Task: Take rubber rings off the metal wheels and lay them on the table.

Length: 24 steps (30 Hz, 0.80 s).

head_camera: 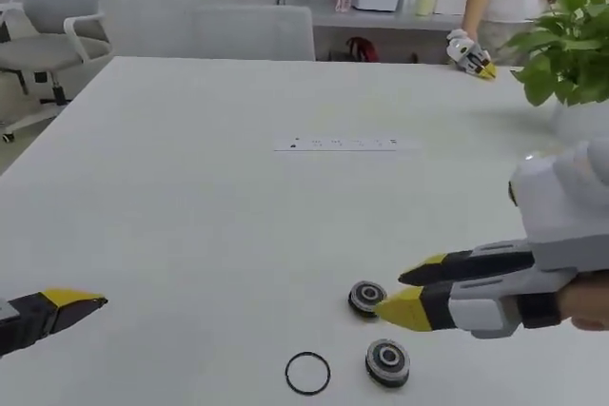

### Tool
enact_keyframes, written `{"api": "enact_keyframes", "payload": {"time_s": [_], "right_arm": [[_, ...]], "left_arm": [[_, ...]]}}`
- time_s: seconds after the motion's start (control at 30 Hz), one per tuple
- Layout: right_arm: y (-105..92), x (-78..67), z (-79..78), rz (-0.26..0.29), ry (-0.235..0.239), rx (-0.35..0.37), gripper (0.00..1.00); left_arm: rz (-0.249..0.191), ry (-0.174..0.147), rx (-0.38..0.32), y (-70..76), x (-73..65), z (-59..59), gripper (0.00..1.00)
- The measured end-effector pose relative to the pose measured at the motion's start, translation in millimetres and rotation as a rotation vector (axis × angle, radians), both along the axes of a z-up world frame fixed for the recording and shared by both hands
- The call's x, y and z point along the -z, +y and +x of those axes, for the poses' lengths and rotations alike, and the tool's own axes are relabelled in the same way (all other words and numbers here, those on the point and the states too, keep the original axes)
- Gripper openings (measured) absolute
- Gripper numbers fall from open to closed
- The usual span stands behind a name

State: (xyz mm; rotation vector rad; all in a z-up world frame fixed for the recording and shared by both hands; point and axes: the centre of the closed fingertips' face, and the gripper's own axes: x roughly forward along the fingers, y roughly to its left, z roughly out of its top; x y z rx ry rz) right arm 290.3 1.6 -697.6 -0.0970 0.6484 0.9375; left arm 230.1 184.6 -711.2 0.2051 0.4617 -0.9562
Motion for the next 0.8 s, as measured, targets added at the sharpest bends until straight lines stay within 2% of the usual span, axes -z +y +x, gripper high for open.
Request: {"api": "enact_keyframes", "payload": {"time_s": [0.07, 0.2, 0.37, 0.57, 0.8], "right_arm": [[-5.9, -5.2, 0.1, -0.023, -0.033, -0.008, 0.35], [-14.7, -13.2, -2.2, -0.06, -0.068, -0.028, 0.37], [-22.3, -28.7, -1.9, -0.05, -0.113, -0.048, 0.39], [-37.8, -35.1, 1.0, -0.028, -0.132, -0.059, 0.39], [-57.5, -27.9, -2.2, -0.002, -0.115, -0.066, 0.39]], "left_arm": [[-0.007, -0.001, 0.001, -2.3, -2.4, -0.7, 0.93], [-0.002, 0.003, 0.005, -8.1, -3.7, -3.4, 0.93], [0.012, 0.006, 0.001, -13.8, -5.0, -6.7, 0.93], [0.019, 0.004, -0.024, -22.2, -9.5, -11.0, 0.92], [0.027, 0.002, -0.044, -40.3, -21.4, -18.0, 0.91]]}}
